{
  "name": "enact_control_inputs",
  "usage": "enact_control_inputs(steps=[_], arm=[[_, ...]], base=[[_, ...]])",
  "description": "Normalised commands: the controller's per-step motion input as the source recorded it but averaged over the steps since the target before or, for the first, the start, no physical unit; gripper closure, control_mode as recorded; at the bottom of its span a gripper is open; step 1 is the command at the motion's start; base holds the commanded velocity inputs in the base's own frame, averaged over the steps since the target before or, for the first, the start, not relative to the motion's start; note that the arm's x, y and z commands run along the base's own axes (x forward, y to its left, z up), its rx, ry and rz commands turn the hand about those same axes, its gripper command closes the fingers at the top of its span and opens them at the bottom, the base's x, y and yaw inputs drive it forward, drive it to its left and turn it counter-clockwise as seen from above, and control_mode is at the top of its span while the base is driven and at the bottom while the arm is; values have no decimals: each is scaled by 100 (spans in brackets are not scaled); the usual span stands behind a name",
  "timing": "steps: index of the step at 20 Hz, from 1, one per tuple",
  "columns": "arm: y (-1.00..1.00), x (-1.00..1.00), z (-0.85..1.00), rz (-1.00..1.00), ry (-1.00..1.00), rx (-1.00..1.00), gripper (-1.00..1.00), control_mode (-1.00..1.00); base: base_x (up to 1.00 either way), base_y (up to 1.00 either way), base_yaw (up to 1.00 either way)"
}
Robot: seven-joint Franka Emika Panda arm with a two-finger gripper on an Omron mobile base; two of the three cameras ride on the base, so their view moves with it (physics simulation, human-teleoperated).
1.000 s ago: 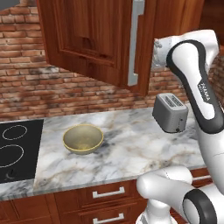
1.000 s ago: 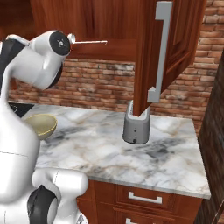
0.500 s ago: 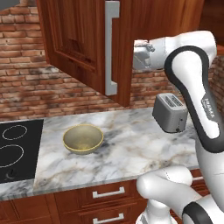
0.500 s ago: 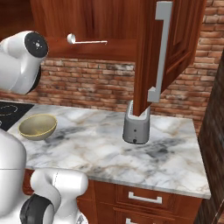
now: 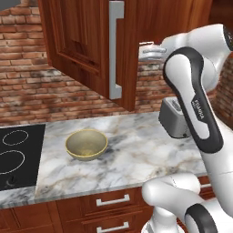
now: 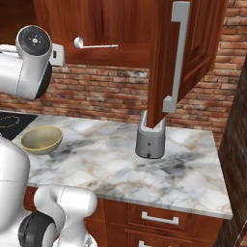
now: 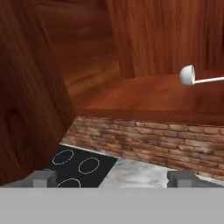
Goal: Open the cabinet and move the ladle to the pot. Then close the cabinet.
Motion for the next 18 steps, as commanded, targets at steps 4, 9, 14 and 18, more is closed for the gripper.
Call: enact_control_inputs(steps=[4,9,14,18], arm=[[-60,53,3,-32,-1,-15,-100,-100],[-13,59,3,-23,0,-1,-100,-100],[2,74,0,-14,0,0,-100,-100],[1,83,0,-10,1,0,-100,-100]], base=[[0,0,0],[0,0,0],[0,0,0],[0,0,0]])
